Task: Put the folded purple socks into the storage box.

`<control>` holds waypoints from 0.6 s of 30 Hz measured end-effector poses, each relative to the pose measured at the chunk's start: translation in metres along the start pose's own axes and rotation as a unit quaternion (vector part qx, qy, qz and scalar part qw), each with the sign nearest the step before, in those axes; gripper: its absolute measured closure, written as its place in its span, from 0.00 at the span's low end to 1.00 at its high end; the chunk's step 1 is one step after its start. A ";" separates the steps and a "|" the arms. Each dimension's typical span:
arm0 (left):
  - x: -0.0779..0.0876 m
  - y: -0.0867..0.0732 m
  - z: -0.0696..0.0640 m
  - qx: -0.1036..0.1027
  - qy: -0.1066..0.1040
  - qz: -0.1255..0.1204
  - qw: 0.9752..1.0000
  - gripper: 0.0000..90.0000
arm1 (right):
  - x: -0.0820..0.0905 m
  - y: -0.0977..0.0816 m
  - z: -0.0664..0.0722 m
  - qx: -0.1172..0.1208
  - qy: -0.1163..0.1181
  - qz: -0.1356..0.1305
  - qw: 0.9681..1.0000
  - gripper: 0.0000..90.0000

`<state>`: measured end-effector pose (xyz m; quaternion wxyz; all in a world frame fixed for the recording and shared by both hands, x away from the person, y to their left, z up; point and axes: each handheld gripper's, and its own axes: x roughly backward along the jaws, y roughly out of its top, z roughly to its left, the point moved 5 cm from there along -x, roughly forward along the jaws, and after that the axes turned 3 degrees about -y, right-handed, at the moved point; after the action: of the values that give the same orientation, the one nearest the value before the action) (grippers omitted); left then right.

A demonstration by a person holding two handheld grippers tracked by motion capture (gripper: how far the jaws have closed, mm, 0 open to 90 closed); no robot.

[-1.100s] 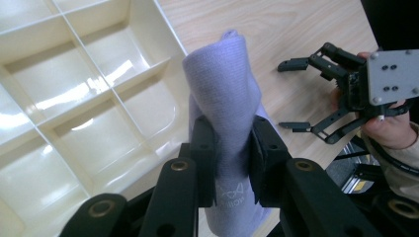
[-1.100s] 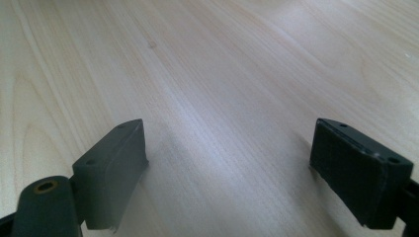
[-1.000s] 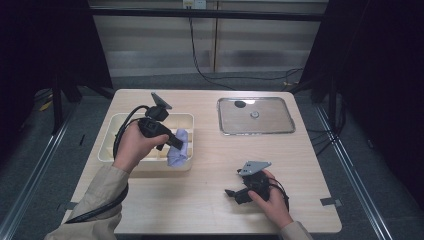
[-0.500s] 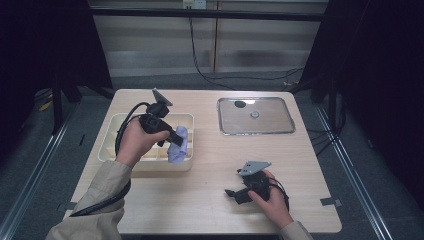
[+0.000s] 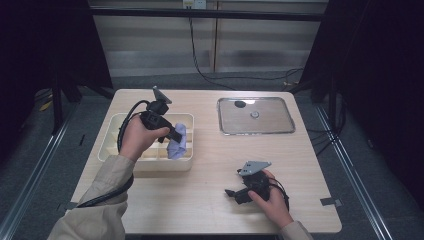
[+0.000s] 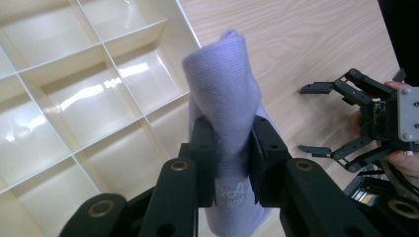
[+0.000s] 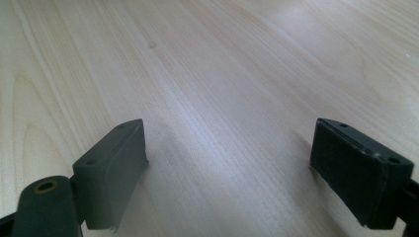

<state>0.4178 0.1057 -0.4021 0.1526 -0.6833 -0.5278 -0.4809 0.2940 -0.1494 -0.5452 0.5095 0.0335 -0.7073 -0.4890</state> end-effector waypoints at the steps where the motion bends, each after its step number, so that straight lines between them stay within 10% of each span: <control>1: -0.002 0.000 0.002 0.001 0.003 0.000 1.000 0.83 | 0.000 0.000 0.000 0.000 0.000 0.000 1.000 0.15; 18: -0.031 0.001 0.022 0.015 0.020 0.000 1.000 0.83 | 0.000 0.000 0.000 -0.001 0.000 0.000 1.000 0.15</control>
<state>0.4297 0.1033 -0.4375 0.1735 -0.6714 -0.5316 -0.4863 0.2938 -0.1493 -0.5452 0.5098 0.0330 -0.7066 -0.4897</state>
